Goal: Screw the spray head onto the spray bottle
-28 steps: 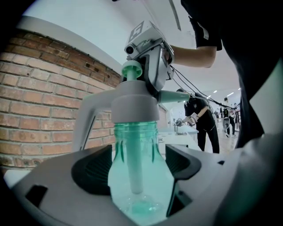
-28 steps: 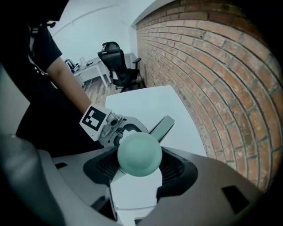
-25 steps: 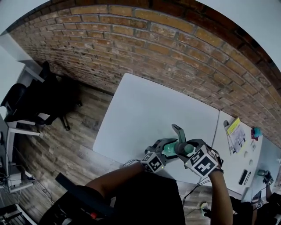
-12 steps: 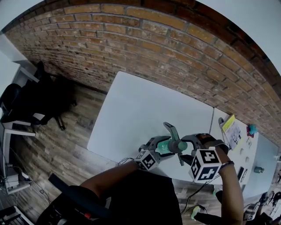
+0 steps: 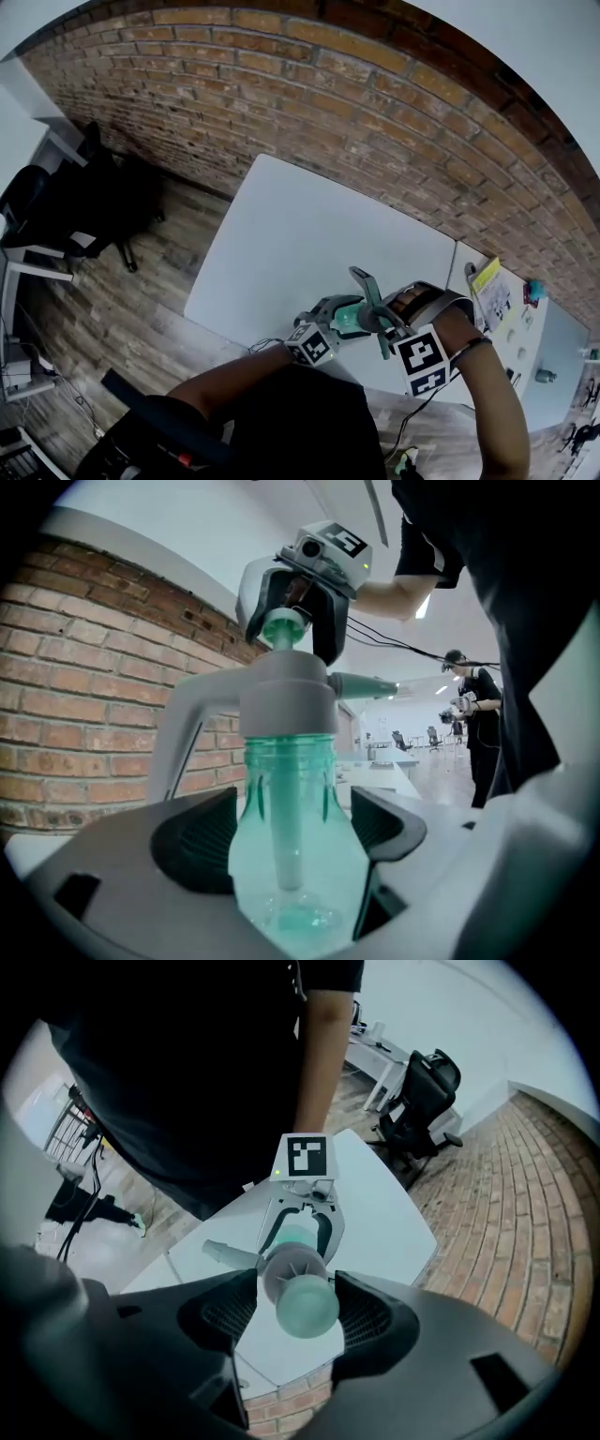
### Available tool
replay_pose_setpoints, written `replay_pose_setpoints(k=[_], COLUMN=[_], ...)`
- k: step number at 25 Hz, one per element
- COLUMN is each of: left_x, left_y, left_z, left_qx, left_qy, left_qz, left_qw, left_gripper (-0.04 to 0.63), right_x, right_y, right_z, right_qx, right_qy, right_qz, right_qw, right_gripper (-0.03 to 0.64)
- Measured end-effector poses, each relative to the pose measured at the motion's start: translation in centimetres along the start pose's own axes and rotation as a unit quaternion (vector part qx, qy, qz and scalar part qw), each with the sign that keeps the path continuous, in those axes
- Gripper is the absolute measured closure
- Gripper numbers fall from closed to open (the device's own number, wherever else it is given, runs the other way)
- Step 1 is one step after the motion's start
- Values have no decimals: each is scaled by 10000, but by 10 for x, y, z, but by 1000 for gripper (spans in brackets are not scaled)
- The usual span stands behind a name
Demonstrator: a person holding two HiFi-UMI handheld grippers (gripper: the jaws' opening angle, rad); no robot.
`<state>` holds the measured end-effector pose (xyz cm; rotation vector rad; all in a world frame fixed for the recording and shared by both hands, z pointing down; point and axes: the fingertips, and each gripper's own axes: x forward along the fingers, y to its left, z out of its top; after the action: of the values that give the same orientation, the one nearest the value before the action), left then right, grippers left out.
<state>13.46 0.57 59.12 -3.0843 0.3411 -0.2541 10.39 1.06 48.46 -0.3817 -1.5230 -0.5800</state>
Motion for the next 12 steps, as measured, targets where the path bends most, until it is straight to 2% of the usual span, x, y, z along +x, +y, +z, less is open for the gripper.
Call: replay_pose_setpoints(k=[8,12], left_x=[3,2], left_y=[-4,-3], left_z=[-11,-10], left_qx=[38,65], left_qy=[42,20], left_qz=[-87,-107], left_qw=[9999,9999], left_gripper=[233,233], right_x=[16,19], right_y=[5,5], right_z=[-1,1], right_qx=[-817,-958], right_qy=[168,164], right_qz=[242,380], right_qw=[9962,9945], right_gripper=[356,356])
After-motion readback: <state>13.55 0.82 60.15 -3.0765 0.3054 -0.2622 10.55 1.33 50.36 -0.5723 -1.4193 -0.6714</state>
